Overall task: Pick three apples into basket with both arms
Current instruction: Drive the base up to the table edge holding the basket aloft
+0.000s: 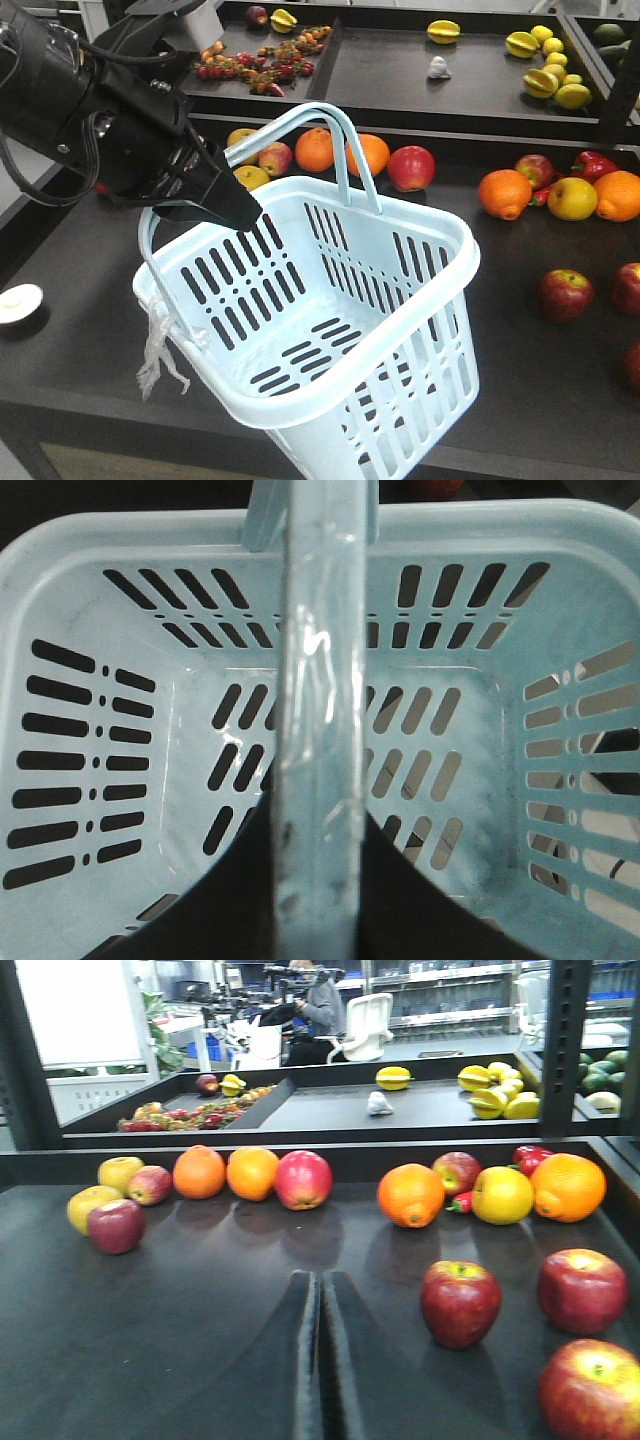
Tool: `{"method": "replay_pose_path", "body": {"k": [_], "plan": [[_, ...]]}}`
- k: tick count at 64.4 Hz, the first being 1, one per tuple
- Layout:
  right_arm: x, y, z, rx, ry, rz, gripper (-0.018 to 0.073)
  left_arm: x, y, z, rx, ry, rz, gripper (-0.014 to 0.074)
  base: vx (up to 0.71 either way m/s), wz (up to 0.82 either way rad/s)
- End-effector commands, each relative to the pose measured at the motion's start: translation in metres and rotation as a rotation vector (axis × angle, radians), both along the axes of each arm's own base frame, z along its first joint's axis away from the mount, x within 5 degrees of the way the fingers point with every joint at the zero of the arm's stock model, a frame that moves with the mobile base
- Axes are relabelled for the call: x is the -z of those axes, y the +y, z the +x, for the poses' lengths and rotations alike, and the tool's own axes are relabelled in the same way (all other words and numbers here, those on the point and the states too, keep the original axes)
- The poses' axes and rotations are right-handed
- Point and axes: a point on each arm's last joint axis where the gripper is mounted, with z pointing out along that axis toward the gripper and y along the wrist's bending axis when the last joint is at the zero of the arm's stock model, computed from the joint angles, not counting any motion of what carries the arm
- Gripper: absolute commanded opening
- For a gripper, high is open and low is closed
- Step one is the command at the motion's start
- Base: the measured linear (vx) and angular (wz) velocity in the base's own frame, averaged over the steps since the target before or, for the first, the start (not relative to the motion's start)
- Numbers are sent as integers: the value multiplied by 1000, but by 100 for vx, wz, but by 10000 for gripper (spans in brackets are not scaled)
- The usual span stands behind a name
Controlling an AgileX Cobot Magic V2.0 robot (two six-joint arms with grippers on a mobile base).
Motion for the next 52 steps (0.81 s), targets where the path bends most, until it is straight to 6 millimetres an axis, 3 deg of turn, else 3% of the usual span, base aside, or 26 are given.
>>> {"method": "replay_pose_path", "body": {"k": [1, 52], "plan": [[-4, 1, 0, -6, -73, -1, -4, -23, 2, -13, -2, -46, -89, -8, 7, -19], [-4, 1, 0, -6, -73, -1, -4, -23, 2, -13, -2, -46, -89, -8, 9, -17]]}}
